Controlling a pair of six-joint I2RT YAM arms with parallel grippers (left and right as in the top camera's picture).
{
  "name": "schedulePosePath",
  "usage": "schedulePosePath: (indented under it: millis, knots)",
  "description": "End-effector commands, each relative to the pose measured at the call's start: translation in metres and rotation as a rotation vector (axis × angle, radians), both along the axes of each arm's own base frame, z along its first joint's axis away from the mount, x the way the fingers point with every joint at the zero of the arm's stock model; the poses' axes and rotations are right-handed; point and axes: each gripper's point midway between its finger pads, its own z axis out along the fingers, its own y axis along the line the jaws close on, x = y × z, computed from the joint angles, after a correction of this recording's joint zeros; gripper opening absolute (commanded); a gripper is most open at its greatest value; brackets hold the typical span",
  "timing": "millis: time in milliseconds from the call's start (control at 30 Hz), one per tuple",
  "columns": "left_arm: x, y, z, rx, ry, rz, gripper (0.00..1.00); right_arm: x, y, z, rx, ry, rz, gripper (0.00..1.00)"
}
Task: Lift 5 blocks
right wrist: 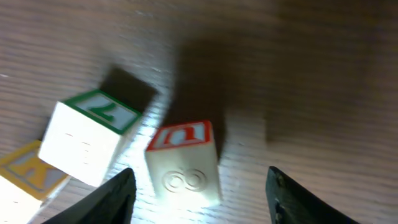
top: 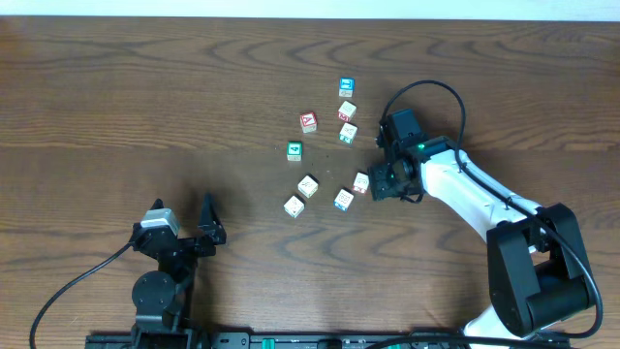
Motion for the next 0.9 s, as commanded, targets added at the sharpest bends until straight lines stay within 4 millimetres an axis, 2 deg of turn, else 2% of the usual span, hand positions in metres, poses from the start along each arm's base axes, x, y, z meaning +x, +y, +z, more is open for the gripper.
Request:
schedulePosePath:
  millis: [0,200,300,333,367,500,567,667,867]
  knots:
    - [-0.001,0.002,-0.017,0.014,0.055,0.01,0.92,-0.003,-0.008,-0.001,-0.06,0.001,-0.002,0.67]
    - [-0.001,0.002,-0.017,0.014,0.055,0.01,0.92,-0.004,-0.009,0.019,-0.071,-0.003,0.031,0.68]
    - [-0.001,0.002,-0.017,0.014,0.056,0.01,0.93,-0.002,-0.009,0.041,-0.06,-0.027,0.03,0.68]
    - [-0.001,0.002,-0.017,0.014,0.055,0.01,0.92,-0.002,-0.008,0.054,-0.051,-0.043,0.03,0.66]
    - [-0.001,0.002,-0.017,0.014,0.056,0.01,0.92,-0.002,-0.007,0.061,-0.042,-0.051,0.031,0.62]
    - [-0.001,0.002,-0.017,0.014,0.055,0.01,0.92,-0.015,0.012,0.099,0.098,-0.062,0.06,0.19]
    - [-0.001,0.002,-0.017,0.014,0.055,0.01,0.92,-0.027,0.025,0.111,0.179,-0.052,0.089,0.08]
    - [-0.001,0.002,-0.017,0.014,0.055,0.01,0.92,-0.037,0.033,0.11,0.173,-0.043,0.119,0.02]
    - [-0.001,0.002,-0.017,0.014,0.055,0.01,0.92,-0.051,0.045,0.076,0.088,-0.014,0.164,0.01]
